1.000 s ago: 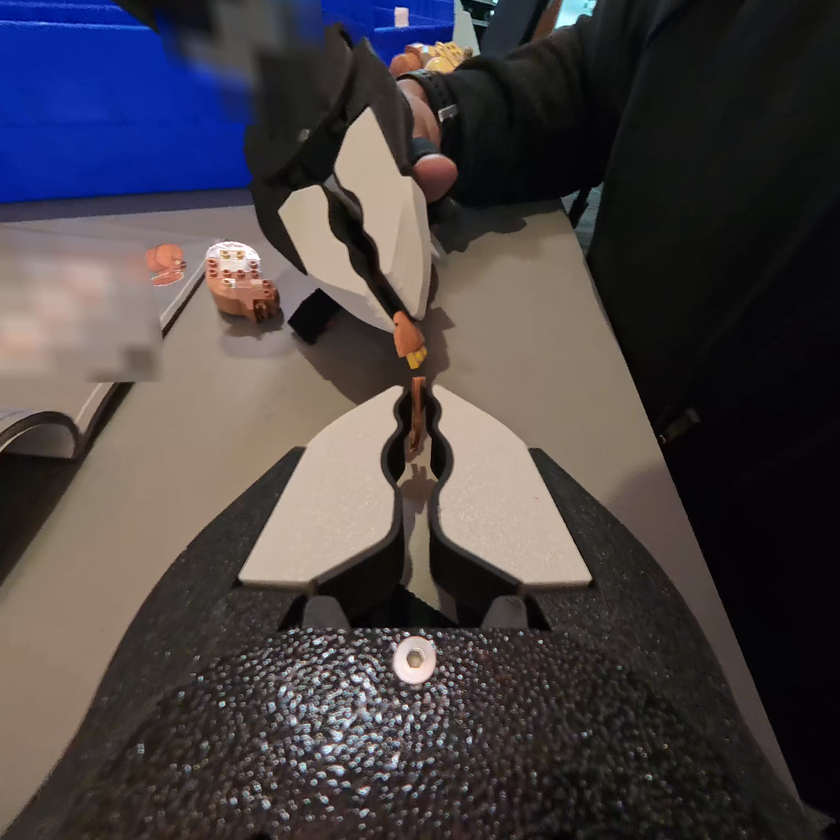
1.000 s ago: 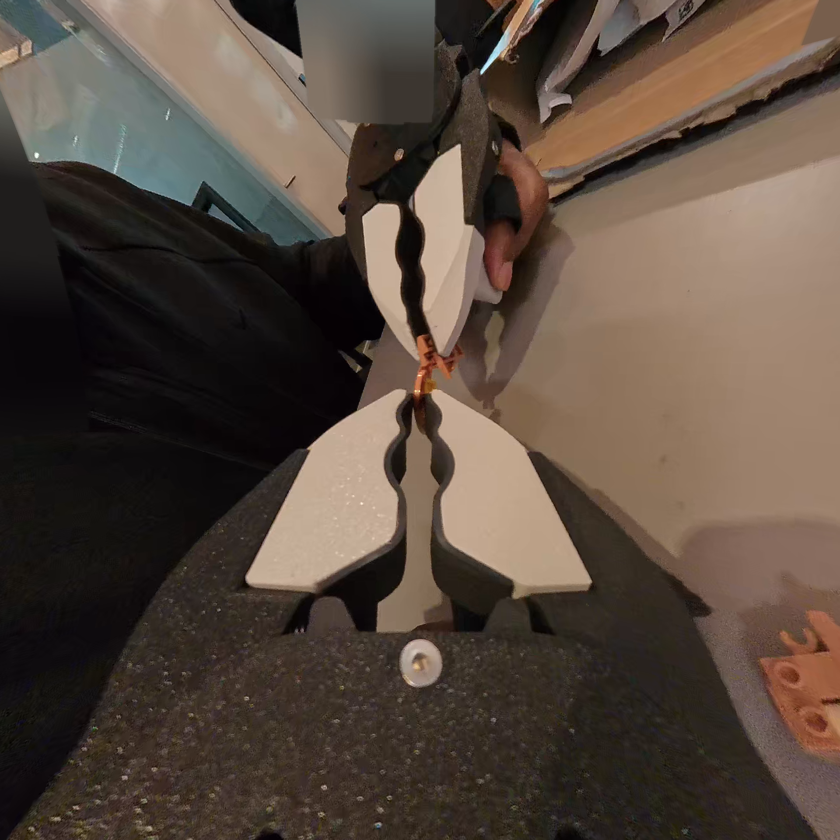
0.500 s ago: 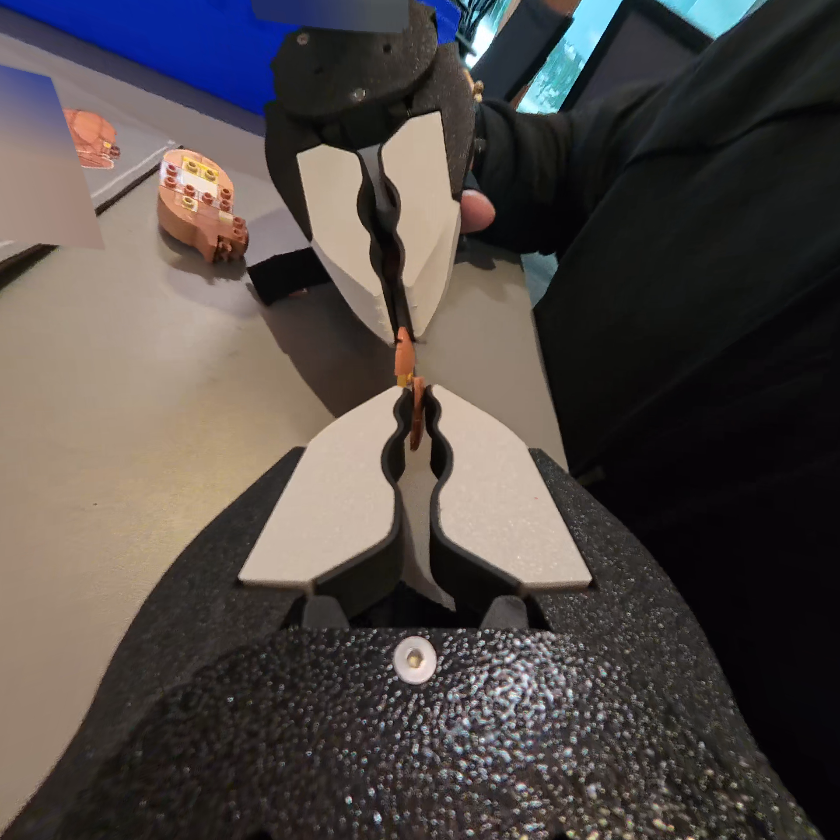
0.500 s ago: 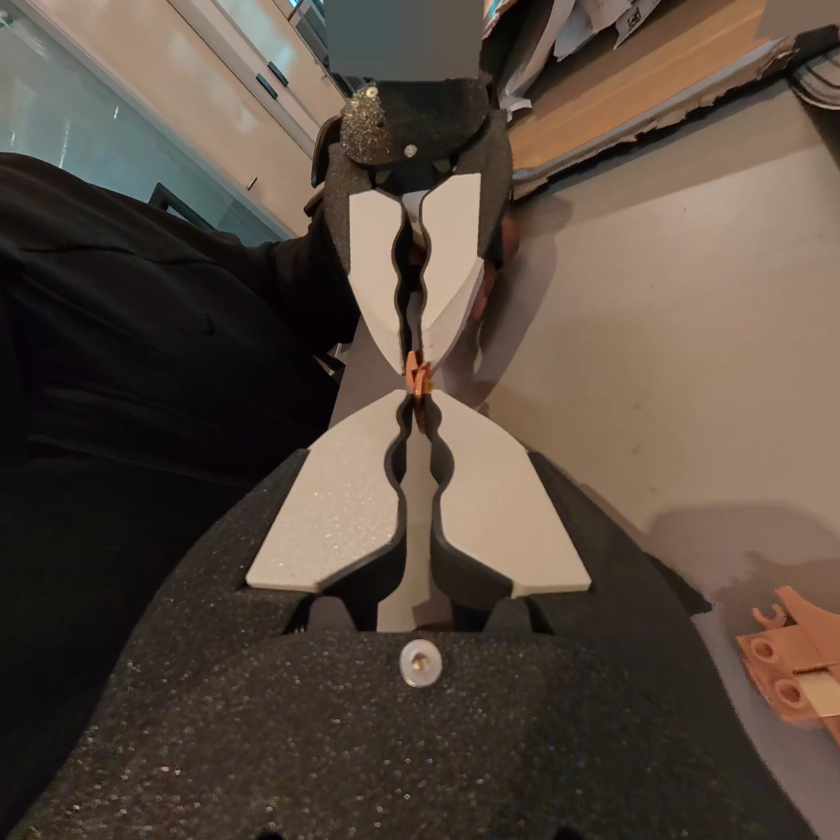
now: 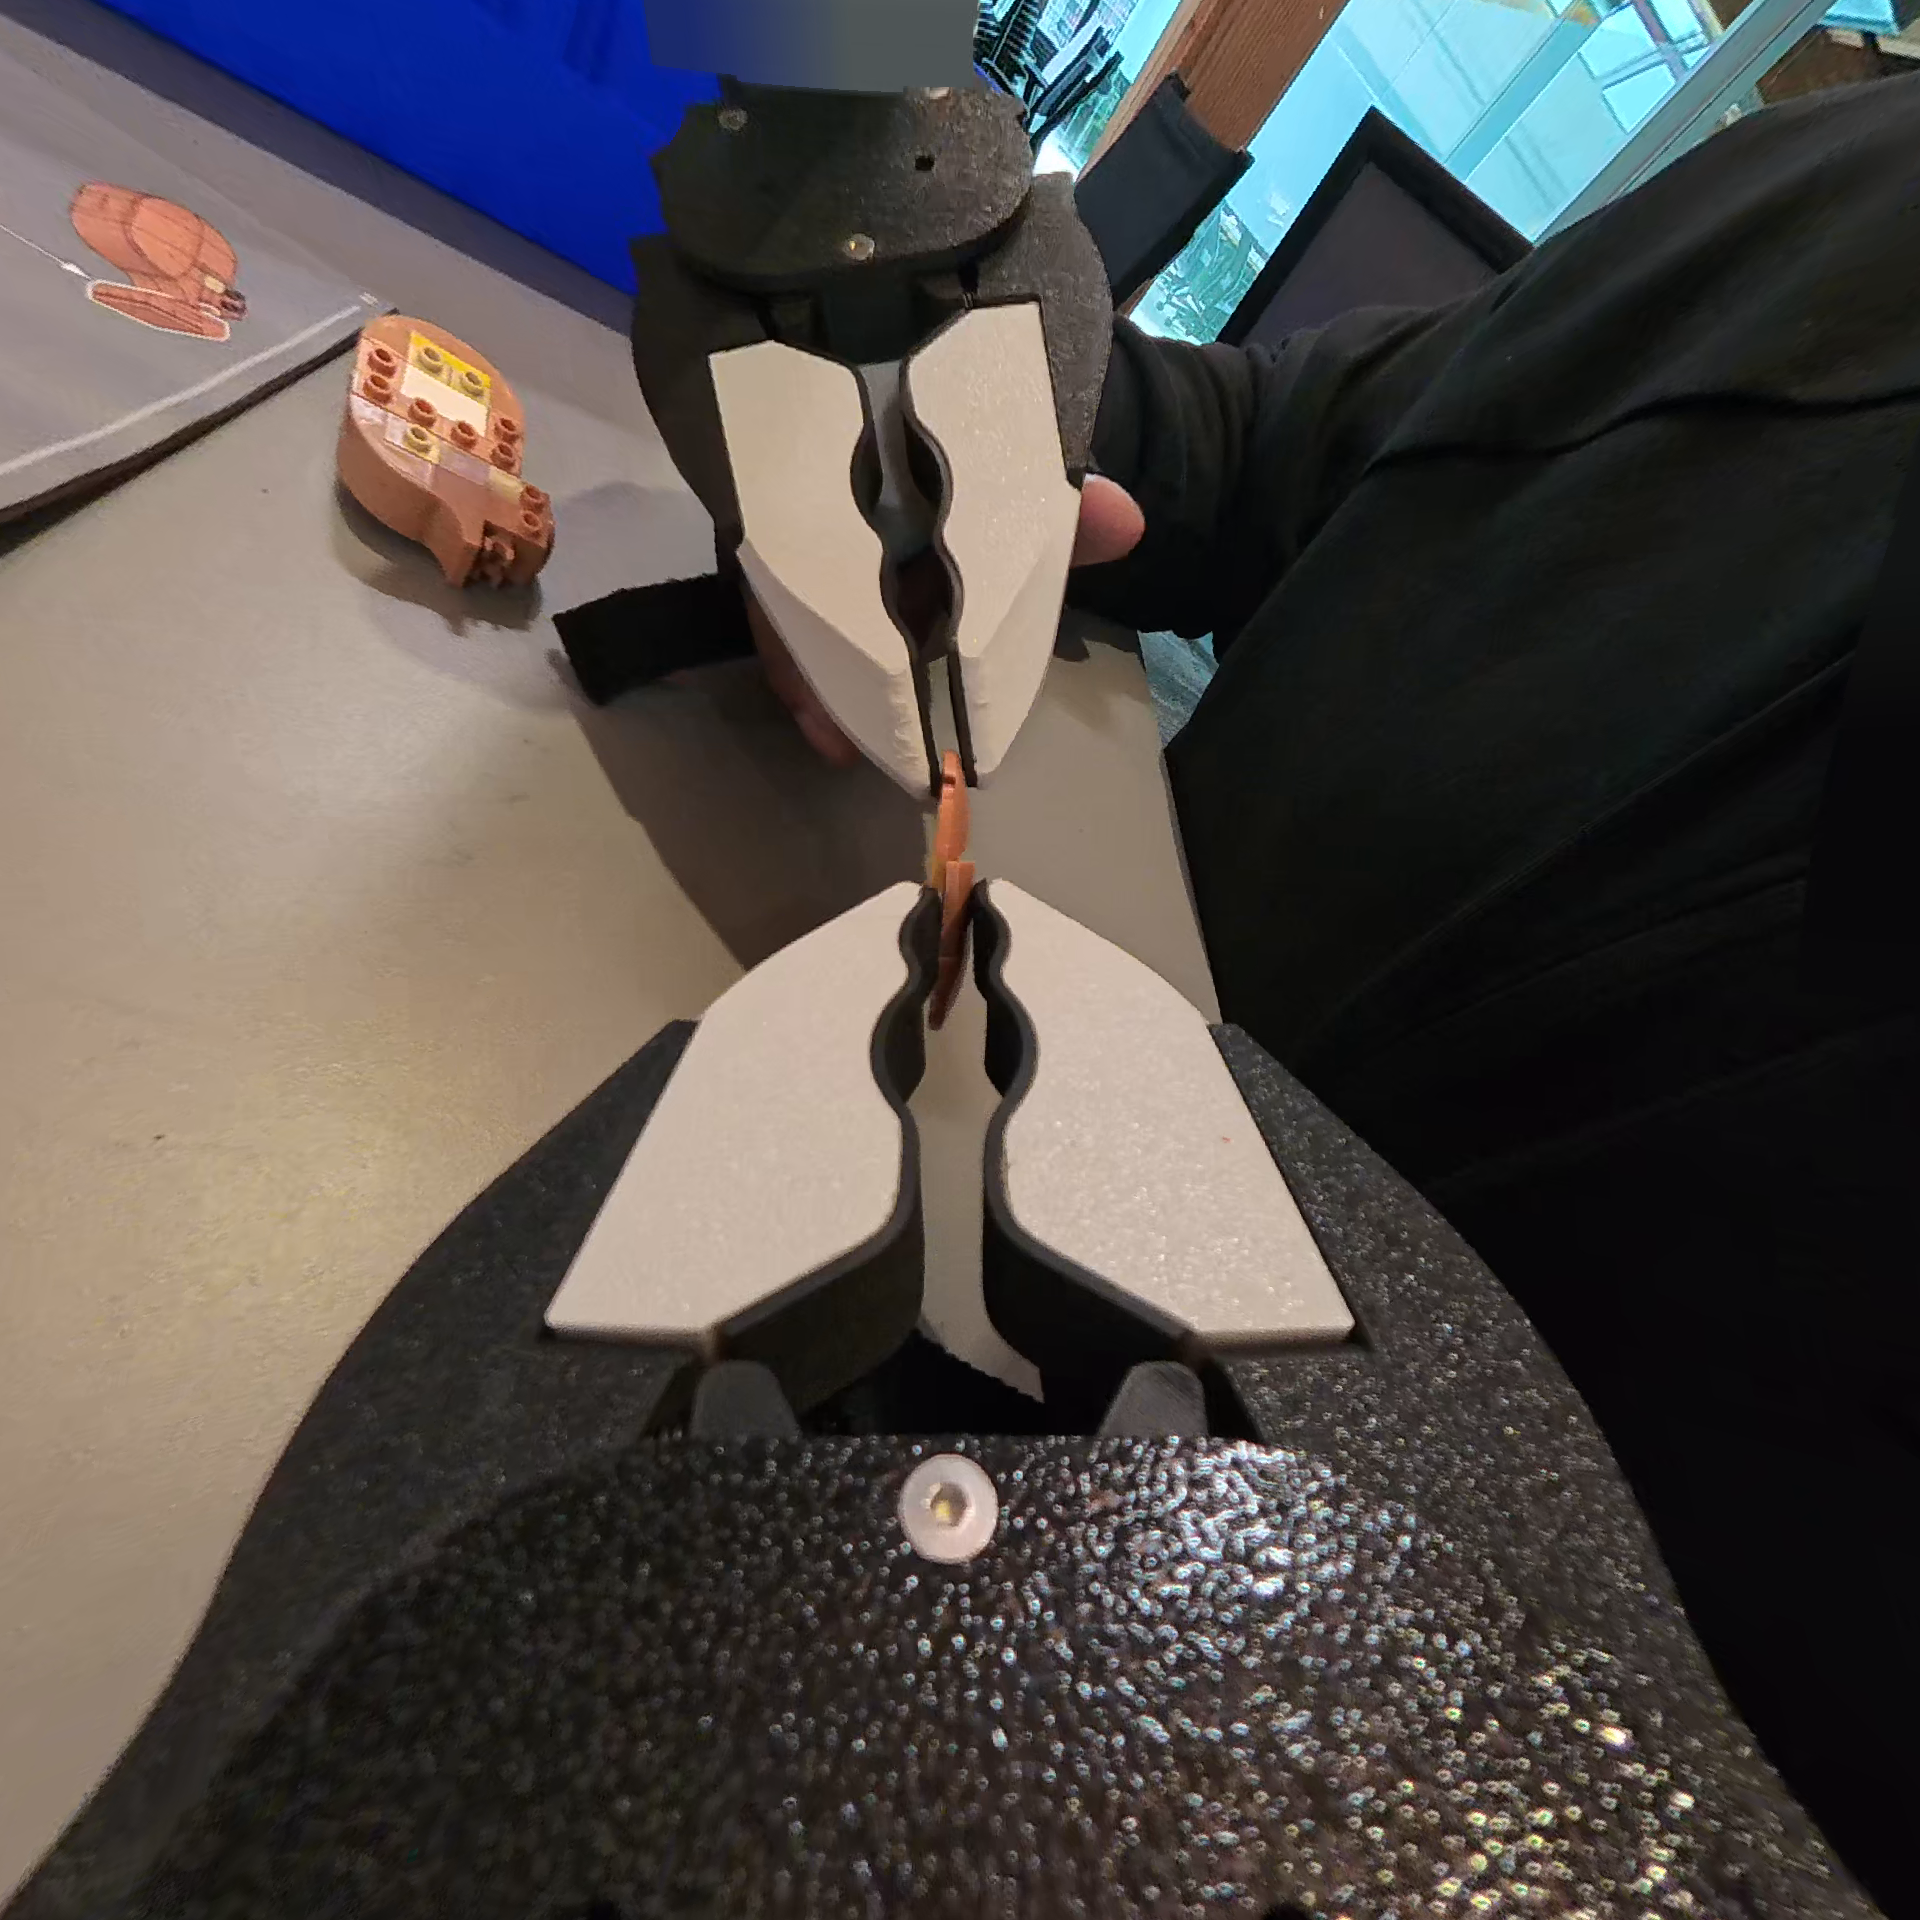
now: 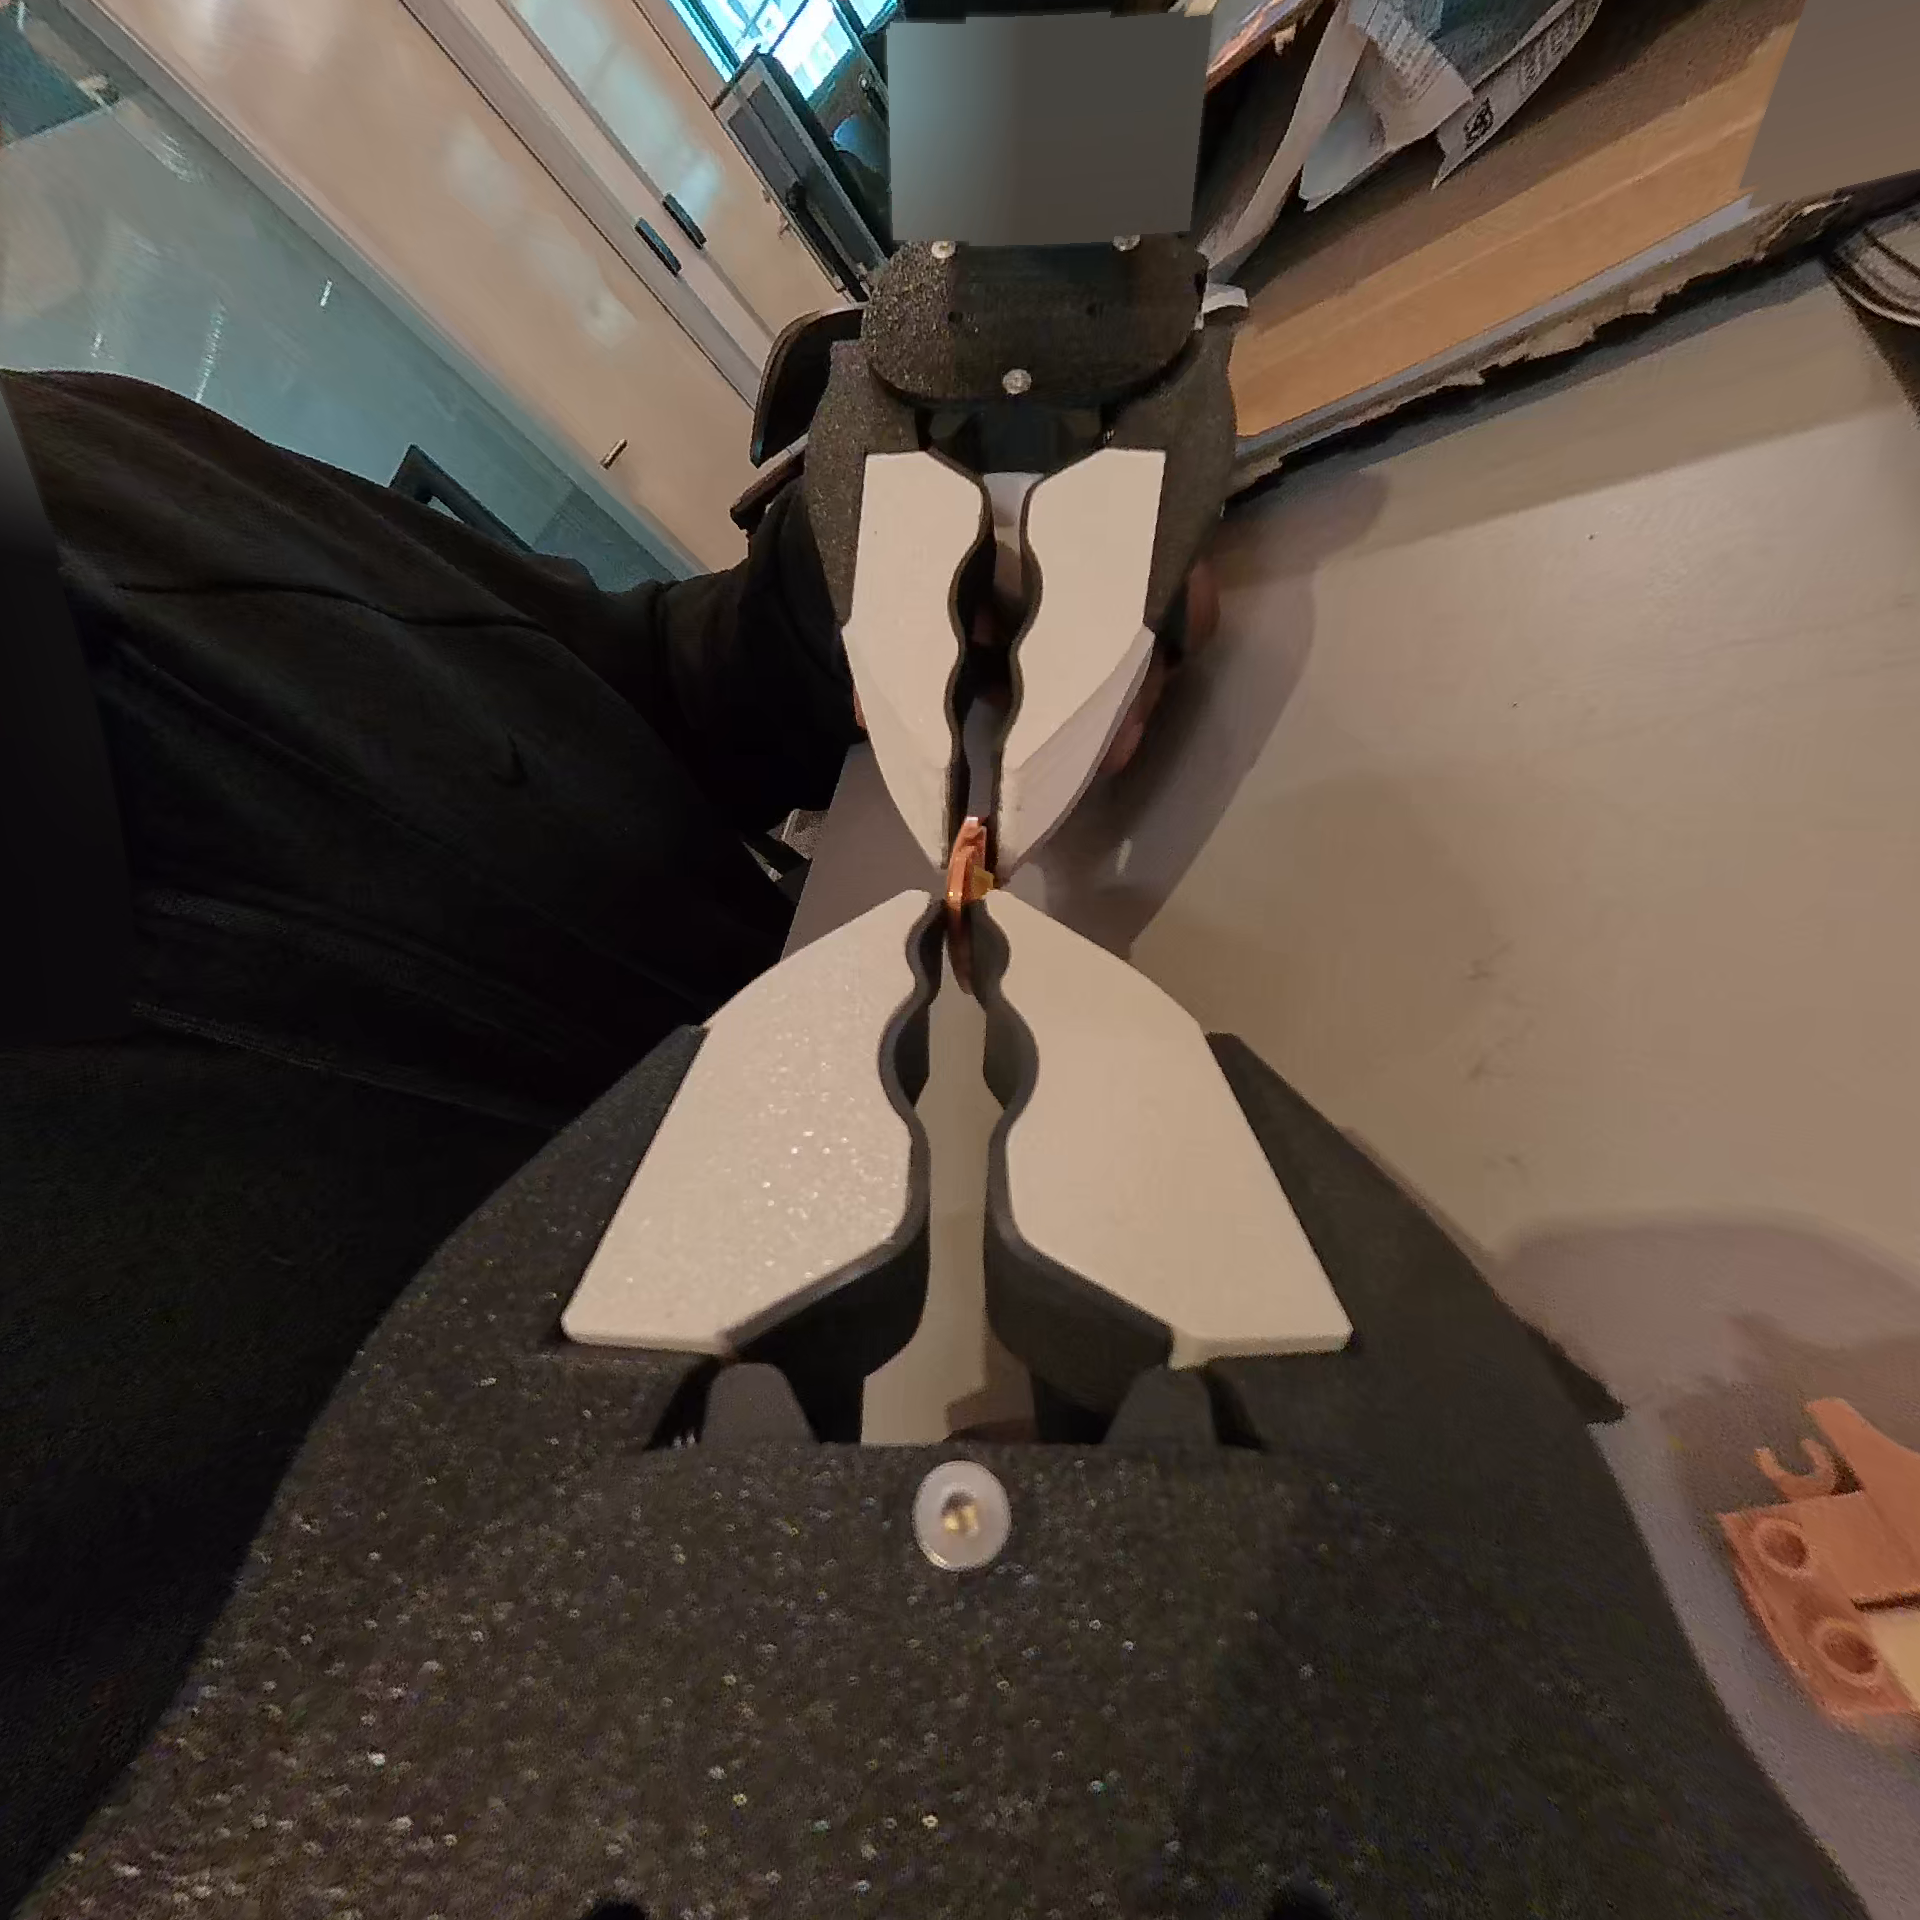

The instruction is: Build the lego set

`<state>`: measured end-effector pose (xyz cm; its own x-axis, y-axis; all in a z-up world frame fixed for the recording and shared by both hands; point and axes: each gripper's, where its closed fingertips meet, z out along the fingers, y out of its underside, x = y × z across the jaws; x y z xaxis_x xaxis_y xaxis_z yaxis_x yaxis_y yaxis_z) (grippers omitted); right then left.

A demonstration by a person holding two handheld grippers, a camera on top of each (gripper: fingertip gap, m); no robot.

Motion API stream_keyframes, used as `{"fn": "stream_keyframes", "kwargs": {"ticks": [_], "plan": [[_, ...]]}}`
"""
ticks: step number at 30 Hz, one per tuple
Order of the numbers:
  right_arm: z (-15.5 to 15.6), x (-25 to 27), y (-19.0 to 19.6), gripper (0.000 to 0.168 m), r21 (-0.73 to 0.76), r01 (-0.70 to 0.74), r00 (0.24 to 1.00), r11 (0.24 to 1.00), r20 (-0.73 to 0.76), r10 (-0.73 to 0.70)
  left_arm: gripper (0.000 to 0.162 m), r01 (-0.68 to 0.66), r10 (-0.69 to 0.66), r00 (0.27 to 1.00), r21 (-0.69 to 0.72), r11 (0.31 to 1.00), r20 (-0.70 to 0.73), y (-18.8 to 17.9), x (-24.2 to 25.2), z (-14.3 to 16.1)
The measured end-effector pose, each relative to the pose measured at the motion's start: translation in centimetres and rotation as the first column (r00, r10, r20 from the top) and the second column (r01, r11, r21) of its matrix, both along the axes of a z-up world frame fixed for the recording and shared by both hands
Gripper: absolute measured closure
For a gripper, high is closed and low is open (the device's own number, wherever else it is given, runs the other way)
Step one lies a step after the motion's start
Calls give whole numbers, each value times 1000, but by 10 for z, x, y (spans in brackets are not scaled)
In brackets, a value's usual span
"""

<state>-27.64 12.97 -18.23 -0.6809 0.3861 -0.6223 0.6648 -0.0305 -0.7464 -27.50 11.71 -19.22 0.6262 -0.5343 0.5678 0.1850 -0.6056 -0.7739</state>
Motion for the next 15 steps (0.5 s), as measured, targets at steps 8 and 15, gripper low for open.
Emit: {"fn": "stream_keyframes", "kwargs": {"ticks": [8,15], "plan": [[0,0,-1,164,-2,4,1000,1000,2,-4,156,4,-4,1000,-11,1000,-8,0,1,-2],[0,0,-3,164,-7,2,1000,1000,8,-2,155,0,0,1000,-13,1000,-11,1,1,-2]]}}
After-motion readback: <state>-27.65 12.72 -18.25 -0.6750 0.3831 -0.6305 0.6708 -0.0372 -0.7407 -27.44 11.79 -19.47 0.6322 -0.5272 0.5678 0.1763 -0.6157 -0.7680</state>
